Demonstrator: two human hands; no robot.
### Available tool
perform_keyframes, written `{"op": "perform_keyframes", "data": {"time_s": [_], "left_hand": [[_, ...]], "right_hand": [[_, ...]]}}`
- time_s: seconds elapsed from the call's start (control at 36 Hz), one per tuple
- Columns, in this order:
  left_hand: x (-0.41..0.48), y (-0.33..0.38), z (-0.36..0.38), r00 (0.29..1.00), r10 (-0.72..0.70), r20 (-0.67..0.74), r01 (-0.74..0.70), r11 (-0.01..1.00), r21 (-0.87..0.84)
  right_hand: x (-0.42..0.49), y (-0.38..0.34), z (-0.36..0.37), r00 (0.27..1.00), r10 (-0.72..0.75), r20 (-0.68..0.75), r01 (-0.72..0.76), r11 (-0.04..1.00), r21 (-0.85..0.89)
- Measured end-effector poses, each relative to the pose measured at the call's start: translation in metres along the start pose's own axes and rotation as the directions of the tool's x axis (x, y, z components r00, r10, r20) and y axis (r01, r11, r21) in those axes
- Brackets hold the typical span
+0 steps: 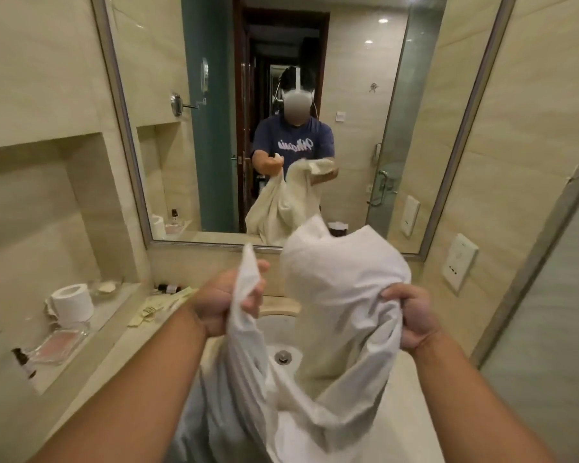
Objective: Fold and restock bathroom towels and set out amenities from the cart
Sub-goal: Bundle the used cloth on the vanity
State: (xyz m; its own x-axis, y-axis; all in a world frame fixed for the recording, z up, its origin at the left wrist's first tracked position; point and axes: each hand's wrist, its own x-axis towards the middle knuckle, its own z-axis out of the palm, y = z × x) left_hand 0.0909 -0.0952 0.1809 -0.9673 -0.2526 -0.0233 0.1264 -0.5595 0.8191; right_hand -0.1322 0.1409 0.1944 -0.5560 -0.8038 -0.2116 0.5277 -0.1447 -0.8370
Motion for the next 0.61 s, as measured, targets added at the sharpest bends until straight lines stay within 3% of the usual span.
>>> {"op": "perform_keyframes", "data": {"time_s": [0.06, 0.11, 0.19, 0.25, 0.33, 0.42, 0.53, 0.58, 0.61], "left_hand": [[0.008, -0.014, 0.032, 0.987, 0.067, -0.144, -0.035, 0.976, 0.215], [0.020, -0.024, 0.047, 0.988, 0.100, -0.121, -0.040, 0.905, 0.424], [0.031, -0.031, 0.053, 0.978, 0.133, -0.160, -0.011, 0.803, 0.596], [0.036, -0.031, 0.054, 0.973, 0.173, -0.151, -0.032, 0.754, 0.657], [0.040, -0.024, 0.053, 0.974, 0.221, -0.050, -0.104, 0.635, 0.766], [0.042, -0.016, 0.063, 0.969, 0.237, 0.075, -0.180, 0.464, 0.867], [0.042, -0.016, 0.077, 0.972, 0.222, 0.080, -0.184, 0.501, 0.846], [0.041, -0.017, 0.076, 0.973, 0.229, 0.040, -0.158, 0.523, 0.838], [0.040, -0.018, 0.077, 0.972, 0.233, 0.020, -0.144, 0.531, 0.835]], "right_hand": [[0.003, 0.014, 0.012, 0.999, 0.042, 0.016, -0.041, 0.998, -0.042], [0.003, 0.027, 0.025, 0.998, 0.057, 0.004, -0.056, 0.993, -0.099], [0.006, 0.041, 0.034, 0.998, -0.060, -0.006, 0.057, 0.968, -0.245], [0.009, 0.044, 0.035, 0.989, -0.143, 0.043, 0.147, 0.886, -0.439], [0.006, 0.037, 0.038, 0.963, -0.205, 0.175, 0.267, 0.632, -0.727], [0.004, 0.027, 0.040, 0.917, -0.248, 0.312, 0.384, 0.341, -0.858], [-0.009, 0.005, 0.044, 0.867, -0.153, 0.474, 0.469, -0.072, -0.880], [-0.014, 0.000, 0.042, 0.837, -0.132, 0.532, 0.509, -0.172, -0.844], [-0.015, 0.000, 0.040, 0.822, -0.127, 0.555, 0.535, -0.160, -0.830]]}}
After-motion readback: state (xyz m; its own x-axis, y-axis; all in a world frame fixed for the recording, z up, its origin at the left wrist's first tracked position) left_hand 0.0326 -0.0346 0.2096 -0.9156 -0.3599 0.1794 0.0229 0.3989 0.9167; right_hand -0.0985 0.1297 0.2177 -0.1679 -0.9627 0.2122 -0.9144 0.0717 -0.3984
